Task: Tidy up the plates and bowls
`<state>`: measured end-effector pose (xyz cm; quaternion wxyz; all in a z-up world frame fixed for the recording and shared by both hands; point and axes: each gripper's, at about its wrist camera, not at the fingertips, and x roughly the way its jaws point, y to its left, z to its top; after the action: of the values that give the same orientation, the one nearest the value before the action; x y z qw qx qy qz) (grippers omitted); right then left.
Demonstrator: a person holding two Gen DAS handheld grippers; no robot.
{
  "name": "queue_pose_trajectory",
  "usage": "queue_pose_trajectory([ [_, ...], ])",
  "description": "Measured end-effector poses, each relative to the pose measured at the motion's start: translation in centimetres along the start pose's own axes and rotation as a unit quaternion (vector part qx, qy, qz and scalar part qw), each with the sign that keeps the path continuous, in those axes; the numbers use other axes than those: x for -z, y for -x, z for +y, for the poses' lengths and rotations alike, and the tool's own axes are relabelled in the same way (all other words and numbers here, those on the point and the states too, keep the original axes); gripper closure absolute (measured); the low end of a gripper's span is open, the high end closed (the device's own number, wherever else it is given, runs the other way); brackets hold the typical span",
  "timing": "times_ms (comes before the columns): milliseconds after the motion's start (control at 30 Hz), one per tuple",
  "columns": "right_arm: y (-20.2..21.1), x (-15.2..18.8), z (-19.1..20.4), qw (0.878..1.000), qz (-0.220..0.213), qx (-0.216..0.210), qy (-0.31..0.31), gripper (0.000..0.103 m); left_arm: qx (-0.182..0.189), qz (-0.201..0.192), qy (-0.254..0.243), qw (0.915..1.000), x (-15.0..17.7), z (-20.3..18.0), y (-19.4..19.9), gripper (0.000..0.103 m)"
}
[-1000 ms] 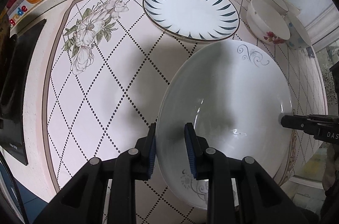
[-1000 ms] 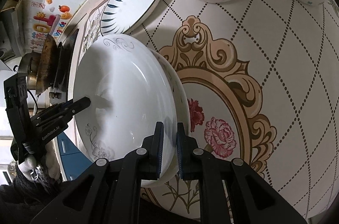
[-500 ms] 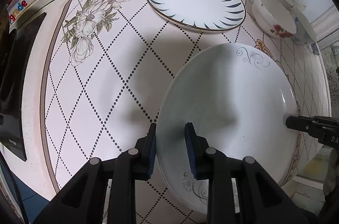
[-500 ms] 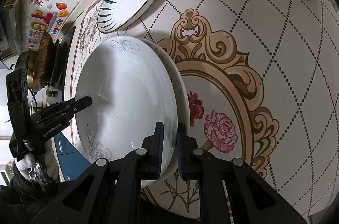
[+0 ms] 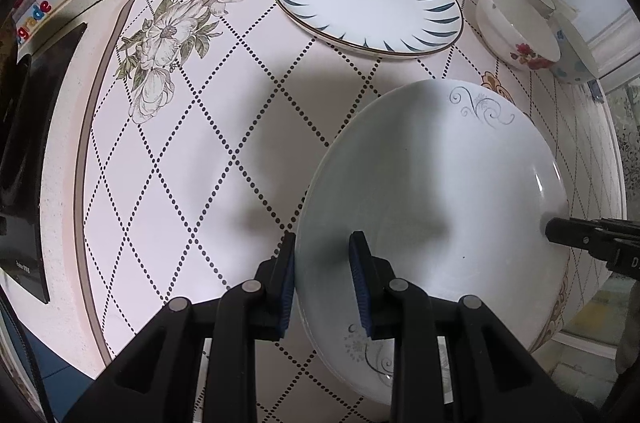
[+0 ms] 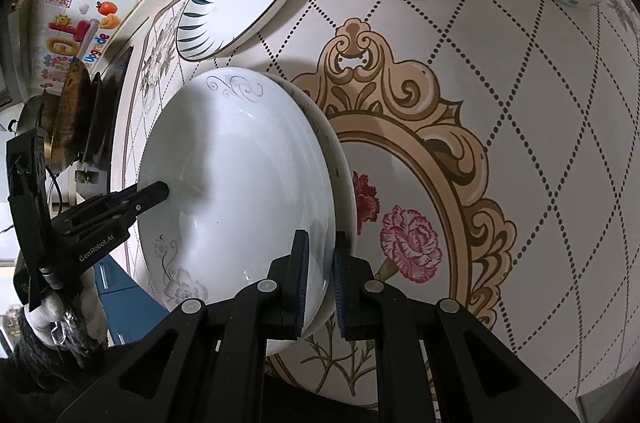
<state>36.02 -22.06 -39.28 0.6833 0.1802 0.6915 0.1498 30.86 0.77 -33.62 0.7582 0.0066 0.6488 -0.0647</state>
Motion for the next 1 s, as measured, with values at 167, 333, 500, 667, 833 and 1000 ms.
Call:
queue_pose_trajectory([
  [167,0.5,-0.1,-0.5,1.0,0.003,-0.008,-0.019,0.087,0.001,0.004,-0.002,1.0,-0.1,-0.2,-0.3,0.079],
  [333,0.6,-0.4,-0.7,0.999,0.018,-0.016,-0.033,0.084,0.006,0.011,-0.001,0.9999,-0.2,-0.1,-0.6,0.08],
  [500,1.1,-0.6,-1.5,0.997,0.033,-0.039,-0.062,0.073,0.023,0.03,0.012,0.9992,-0.1,0.3,-1.2,0.077],
  [667,2.2,-1.2,-2.0,0.996,0.038,-0.039,-0.068,0.073,0.036,0.035,0.024,0.9985,-0.8,1.1,-0.5,0.078],
  [833,5.4,-4.2,-1.0,0.995,0.001,-0.062,-0.078,0.073,0.063,0.004,0.055,0.9965,-4.7,2.9,1.9,0.076],
  [1000,5.7,-10.3,1.3,0.993,-0.037,-0.079,-0.085,0.073,0.057,-0.027,0.076,0.9951,-12.0,4.5,1.5,0.073],
])
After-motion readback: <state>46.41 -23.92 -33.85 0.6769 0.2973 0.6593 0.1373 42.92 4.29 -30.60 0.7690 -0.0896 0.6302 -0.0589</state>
